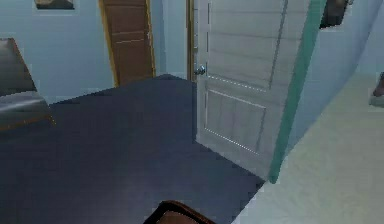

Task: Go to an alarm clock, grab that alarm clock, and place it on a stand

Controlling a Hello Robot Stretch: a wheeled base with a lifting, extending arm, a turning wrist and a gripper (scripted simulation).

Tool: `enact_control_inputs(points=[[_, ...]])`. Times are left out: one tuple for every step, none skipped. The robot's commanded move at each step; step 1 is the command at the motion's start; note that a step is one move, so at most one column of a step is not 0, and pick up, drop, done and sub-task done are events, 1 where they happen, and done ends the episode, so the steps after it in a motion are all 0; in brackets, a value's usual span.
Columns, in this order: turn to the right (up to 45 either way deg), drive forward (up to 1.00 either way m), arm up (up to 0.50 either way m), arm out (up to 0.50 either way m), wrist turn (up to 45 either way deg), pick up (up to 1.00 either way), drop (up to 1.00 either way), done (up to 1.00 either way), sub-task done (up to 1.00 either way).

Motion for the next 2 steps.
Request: enact_control_inputs(points=[[0.0, 0.3, 0.0, 0.0, 0.0, 0.0, 0.0, 0.0, 0.0], [-21.0, 0.0, 0.0, 0.0, 0.0, 0.0, 0.0, 0.0, 0.0]])
